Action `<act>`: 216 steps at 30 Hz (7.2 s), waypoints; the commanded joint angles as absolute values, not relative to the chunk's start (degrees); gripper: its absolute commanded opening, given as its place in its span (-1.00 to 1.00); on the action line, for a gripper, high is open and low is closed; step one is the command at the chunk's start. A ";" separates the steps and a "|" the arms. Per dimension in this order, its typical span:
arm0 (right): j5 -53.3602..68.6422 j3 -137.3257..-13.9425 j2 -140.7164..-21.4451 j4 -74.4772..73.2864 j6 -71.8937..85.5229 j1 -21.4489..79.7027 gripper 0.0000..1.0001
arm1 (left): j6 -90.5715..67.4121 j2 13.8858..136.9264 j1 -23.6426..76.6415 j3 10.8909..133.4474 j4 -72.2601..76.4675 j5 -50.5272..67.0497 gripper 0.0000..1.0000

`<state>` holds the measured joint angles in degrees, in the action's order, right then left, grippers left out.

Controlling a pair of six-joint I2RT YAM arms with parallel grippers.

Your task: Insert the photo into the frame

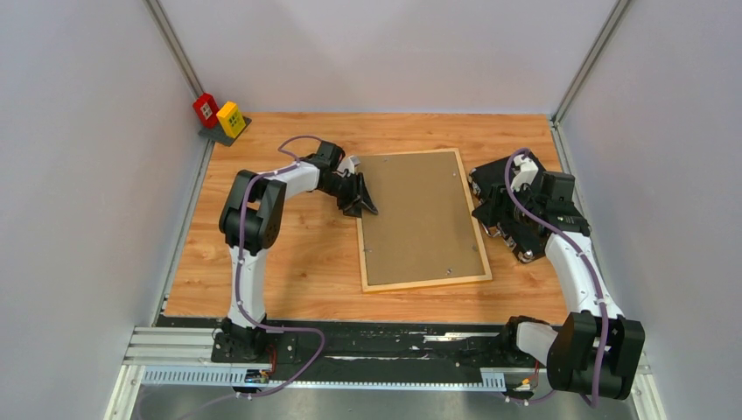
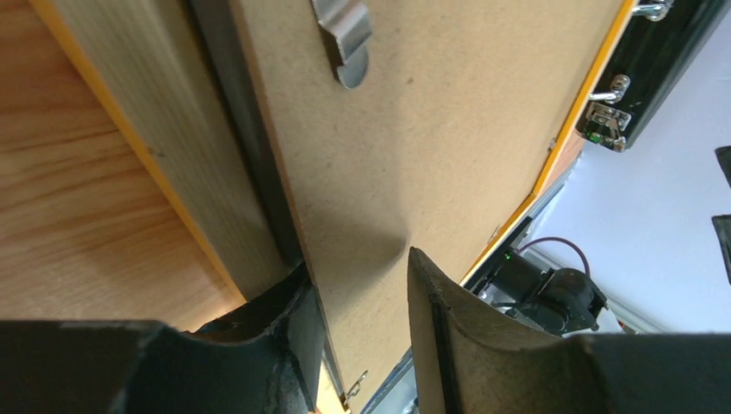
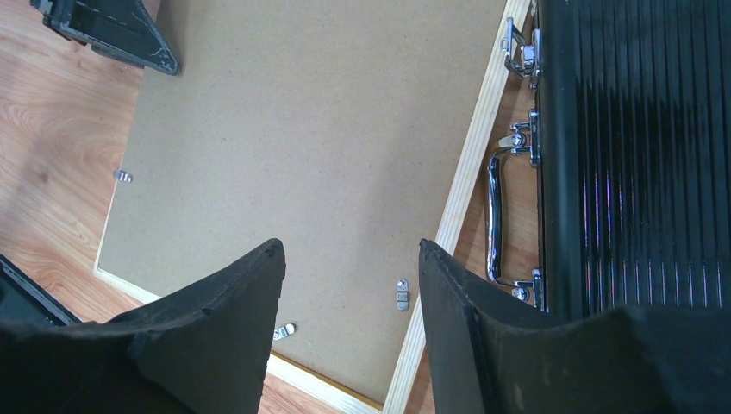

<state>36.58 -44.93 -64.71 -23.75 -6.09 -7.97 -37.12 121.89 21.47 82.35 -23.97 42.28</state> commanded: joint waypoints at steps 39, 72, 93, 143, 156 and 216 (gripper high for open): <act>18.52 -49.06 -84.93 -21.12 -11.27 1.76 0.12 | -30.70 126.62 23.89 90.24 -33.92 38.50 -1.00; 20.92 -49.02 -87.54 -21.03 -10.20 2.02 0.12 | -26.74 121.07 24.70 88.41 -33.97 31.16 0.76; 20.48 -48.93 -88.20 -20.93 -10.37 2.02 0.12 | -26.48 114.70 24.70 85.50 -32.52 28.34 1.00; 21.40 -49.71 -86.31 -21.42 -9.92 2.02 0.09 | -17.16 110.96 24.64 91.03 -34.52 14.68 1.00; 21.25 -50.06 -87.39 -21.57 -9.49 2.37 0.04 | -8.58 120.53 24.61 97.84 -33.64 1.36 1.00; 28.99 -51.85 -90.16 -26.08 -8.02 11.85 0.04 | 5.36 101.37 21.38 76.25 -42.08 10.75 1.00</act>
<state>27.57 -49.23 -90.04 -26.98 -8.84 10.28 0.34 106.67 21.71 78.22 -40.51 11.33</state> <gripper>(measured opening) 0.517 0.998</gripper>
